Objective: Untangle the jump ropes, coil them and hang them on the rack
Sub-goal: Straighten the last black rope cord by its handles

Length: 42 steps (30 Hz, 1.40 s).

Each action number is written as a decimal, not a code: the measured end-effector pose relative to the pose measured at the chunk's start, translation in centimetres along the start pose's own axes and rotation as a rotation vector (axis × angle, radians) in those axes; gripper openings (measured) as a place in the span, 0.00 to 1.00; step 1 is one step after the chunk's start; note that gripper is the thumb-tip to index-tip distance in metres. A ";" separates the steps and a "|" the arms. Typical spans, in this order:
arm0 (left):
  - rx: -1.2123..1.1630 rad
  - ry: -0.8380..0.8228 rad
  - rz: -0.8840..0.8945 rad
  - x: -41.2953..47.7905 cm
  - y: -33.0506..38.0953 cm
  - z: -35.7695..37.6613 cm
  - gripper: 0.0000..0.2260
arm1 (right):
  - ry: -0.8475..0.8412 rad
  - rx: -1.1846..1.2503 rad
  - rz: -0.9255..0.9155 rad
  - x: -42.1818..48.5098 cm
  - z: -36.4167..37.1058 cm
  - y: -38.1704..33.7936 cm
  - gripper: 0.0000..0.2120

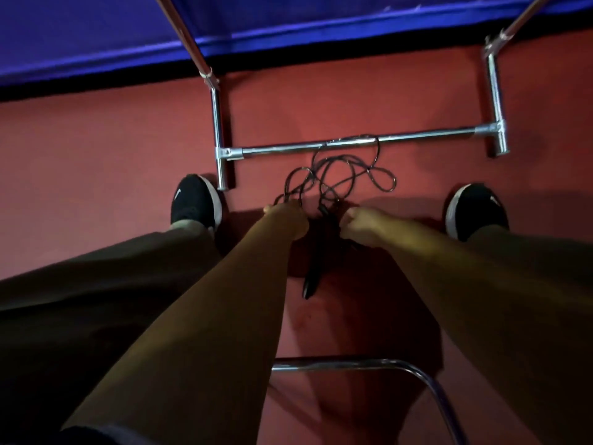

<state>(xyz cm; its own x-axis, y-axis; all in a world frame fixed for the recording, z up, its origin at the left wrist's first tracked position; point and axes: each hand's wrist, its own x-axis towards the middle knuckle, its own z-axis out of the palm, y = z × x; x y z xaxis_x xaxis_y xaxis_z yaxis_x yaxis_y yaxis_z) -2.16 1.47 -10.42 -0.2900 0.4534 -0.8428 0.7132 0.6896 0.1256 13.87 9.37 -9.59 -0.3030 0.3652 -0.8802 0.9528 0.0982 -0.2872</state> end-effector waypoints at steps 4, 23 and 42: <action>-0.117 -0.005 -0.056 0.6 -1.4 4.4 0.23 | 0.078 -0.150 -0.027 1.0 3.5 1.6 0.20; -0.396 0.032 0.001 0.2 -0.4 9.4 0.21 | 0.104 0.220 0.073 3.1 5.2 2.2 0.18; -1.178 0.298 0.427 -11.5 3.7 -7.7 0.07 | 0.177 0.707 -0.233 -11.8 -7.0 -5.2 0.07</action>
<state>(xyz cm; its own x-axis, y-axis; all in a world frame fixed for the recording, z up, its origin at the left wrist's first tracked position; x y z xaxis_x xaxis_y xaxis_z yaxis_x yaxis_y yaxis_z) -1.13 3.17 3.73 -0.4185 0.7633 -0.4922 -0.1617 0.4707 0.8674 12.59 11.09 4.93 -0.4304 0.5566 -0.7106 0.6080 -0.4031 -0.6840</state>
